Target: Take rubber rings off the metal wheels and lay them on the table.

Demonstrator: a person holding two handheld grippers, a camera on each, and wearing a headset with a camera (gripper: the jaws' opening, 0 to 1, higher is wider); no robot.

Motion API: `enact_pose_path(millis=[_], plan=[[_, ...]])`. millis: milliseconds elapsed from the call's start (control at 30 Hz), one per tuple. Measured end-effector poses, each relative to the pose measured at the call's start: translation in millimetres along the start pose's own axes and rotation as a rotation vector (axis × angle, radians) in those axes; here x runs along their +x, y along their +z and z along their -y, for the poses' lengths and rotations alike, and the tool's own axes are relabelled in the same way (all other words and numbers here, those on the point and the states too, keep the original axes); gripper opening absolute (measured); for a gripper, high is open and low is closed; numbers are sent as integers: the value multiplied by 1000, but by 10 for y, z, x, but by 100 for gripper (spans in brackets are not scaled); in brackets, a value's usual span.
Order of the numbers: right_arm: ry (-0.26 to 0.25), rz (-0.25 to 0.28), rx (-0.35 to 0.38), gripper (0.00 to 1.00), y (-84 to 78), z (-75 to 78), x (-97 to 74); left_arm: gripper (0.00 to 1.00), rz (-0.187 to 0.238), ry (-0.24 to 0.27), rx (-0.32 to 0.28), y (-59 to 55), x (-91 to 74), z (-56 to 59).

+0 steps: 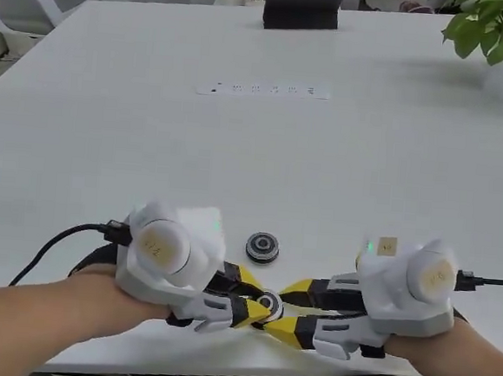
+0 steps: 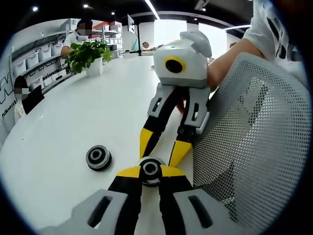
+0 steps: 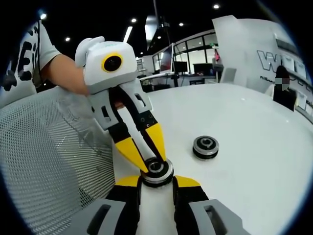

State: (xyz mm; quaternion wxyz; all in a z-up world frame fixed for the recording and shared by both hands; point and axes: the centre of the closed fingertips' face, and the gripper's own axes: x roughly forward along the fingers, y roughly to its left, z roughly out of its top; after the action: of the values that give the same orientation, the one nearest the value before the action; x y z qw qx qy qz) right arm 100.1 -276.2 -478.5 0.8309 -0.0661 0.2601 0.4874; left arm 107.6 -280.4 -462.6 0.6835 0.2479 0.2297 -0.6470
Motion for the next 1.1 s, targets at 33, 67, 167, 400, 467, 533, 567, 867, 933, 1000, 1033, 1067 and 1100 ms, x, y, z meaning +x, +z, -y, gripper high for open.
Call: enact_pose_path(millis=[33, 67, 167, 400, 467, 533, 567, 867, 933, 1000, 1033, 1067, 1100], plan=[[-1, 0, 2, 23, -4, 1, -7, 7, 0, 1, 1, 1, 0, 1], [-1, 0, 2, 22, -7, 0, -11, 7, 1, 1, 1, 1, 0, 2], [-4, -2, 5, 20, -18, 1, -26, 7, 2, 2, 5, 2, 0, 2], [-6, -10, 39, 10, -68, 28, -84, 7, 4, 4, 3, 3, 1, 2], [-8, -10, 41, 9, -65, 23, -80, 7, 5, 5, 2, 1, 2, 1], [-9, -11, 46, 7, -68, 25, -83, 7, 6, 7, 1, 2, 2, 2], [-8, -11, 48, 5, -68, 25, -86, 7, 6, 8, 2, 1, 2, 2], [-19, -12, 50, 0, -68, 33, -96, 7, 7, 11, 5, 1, 0, 4], [-22, -9, 59, 0, -69, 38, -99, 7, 8, 12, 5, 3, 0, 4], [-26, -4, 71, 0, -68, 46, -103, 7, 8, 13, 6, 3, 0, 4], [-28, -1, 80, 0, -66, 51, -106, 7, 8, 14, 8, 4, 0, 5], [-29, 0, 84, 0, -66, 53, -108, 7, 8, 14, 8, 5, 1, 6], [-30, 5, 99, 0, -65, 55, -110, 7, 8, 15, 7, 6, 2, 5]])
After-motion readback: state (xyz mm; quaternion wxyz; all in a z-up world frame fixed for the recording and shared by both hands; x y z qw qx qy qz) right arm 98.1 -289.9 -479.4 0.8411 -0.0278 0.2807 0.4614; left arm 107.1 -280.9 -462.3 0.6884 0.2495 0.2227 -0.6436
